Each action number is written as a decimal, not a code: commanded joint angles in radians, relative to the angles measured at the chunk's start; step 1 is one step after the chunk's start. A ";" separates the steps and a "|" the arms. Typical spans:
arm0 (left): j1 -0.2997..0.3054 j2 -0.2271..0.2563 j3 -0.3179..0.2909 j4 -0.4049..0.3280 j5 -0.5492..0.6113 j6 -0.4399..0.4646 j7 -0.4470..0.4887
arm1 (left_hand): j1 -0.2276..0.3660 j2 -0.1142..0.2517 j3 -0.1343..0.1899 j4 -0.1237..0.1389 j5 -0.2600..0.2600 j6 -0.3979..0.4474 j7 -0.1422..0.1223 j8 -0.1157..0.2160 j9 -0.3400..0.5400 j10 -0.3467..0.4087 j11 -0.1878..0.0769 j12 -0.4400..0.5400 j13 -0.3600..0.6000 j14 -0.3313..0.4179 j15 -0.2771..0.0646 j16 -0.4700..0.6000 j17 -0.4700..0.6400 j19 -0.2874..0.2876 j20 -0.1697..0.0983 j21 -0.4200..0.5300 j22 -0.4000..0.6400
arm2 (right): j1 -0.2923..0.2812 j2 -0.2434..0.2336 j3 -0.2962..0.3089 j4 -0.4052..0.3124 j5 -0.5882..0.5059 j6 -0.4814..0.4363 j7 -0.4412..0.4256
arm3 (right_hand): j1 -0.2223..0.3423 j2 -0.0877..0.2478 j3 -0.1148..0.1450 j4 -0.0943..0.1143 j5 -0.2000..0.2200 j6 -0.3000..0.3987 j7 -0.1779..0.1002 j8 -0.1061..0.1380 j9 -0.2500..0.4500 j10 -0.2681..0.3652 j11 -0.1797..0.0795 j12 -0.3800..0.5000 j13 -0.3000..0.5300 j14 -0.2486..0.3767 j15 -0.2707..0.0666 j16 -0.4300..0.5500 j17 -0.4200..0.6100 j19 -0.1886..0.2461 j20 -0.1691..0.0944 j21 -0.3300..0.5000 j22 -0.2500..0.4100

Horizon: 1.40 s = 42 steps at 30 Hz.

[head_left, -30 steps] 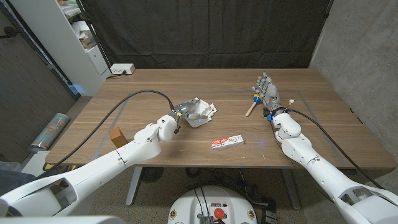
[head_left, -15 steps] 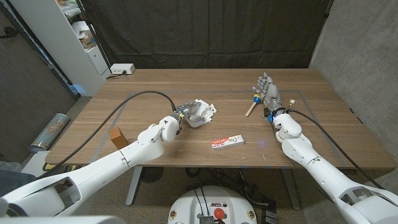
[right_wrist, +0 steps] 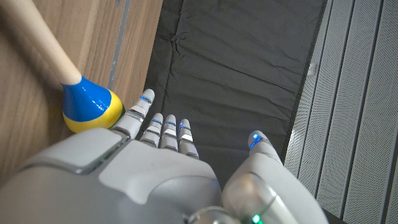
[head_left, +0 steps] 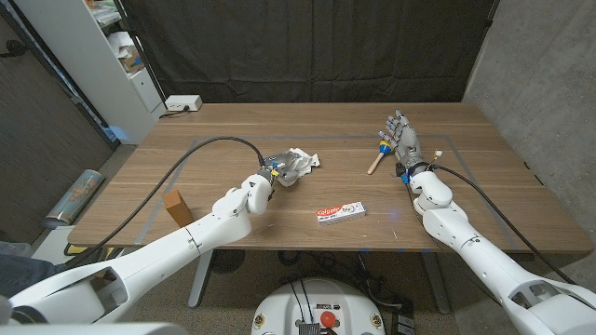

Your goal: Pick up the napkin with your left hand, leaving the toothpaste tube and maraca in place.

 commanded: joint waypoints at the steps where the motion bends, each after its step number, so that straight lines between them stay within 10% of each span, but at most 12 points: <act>1: 0.008 -0.013 -0.002 0.000 -0.035 0.020 0.028 | 0.045 0.013 -0.014 0.005 0.013 0.024 0.004 0.005 0.004 0.030 -0.005 0.011 0.006 0.058 -0.016 0.033 0.025 0.161 0.036 0.046 0.034 | -0.006 -0.006 0.003 -0.009 0.004 -0.003 0.002 | 0.006 0.008 -0.002 -0.001 0.003 0.009 0.003 0.006 0.003 0.003 0.002 0.005 0.005 0.005 0.001 0.008 0.001 0.011 -0.002 0.001 0.002; 9: 0.012 -0.017 -0.004 0.000 -0.050 0.022 0.053 | 0.131 0.026 -0.023 -0.002 0.031 0.072 -0.003 0.010 0.007 0.072 -0.020 0.027 0.012 0.114 -0.034 0.084 0.074 0.249 0.028 0.103 0.037 | -0.011 -0.008 0.004 -0.013 0.006 -0.003 0.004 | 0.007 0.008 -0.003 -0.002 0.004 0.009 0.003 0.005 0.003 0.002 0.003 0.005 0.005 0.005 0.002 0.008 0.001 0.011 -0.001 0.001 0.002; 29: 0.043 -0.034 -0.046 -0.011 -0.104 0.005 0.169 | 0.351 0.021 -0.032 0.004 0.088 0.446 0.051 0.142 0.083 0.436 -0.069 0.226 0.134 0.522 -0.180 0.276 0.269 0.497 -0.218 0.419 0.061 | -0.017 -0.022 0.009 -0.031 0.010 -0.006 0.012 | 0.007 0.010 -0.005 -0.002 0.004 0.009 0.001 0.004 0.004 0.002 0.004 0.004 0.005 0.006 0.002 0.008 0.001 0.012 0.000 0.001 0.002; 42: 0.033 -0.022 -0.047 -0.030 -0.109 0.007 0.169 | 0.378 0.019 -0.033 0.006 0.096 0.465 0.056 0.156 0.113 0.457 -0.067 0.237 0.176 0.554 -0.185 0.298 0.310 0.496 -0.240 0.473 0.050 | -0.015 -0.026 0.010 -0.031 0.010 -0.009 0.016 | 0.008 0.010 -0.006 -0.003 0.005 0.009 0.003 0.004 0.004 0.002 0.003 0.003 0.005 0.007 0.001 0.008 0.001 0.013 0.000 0.001 0.002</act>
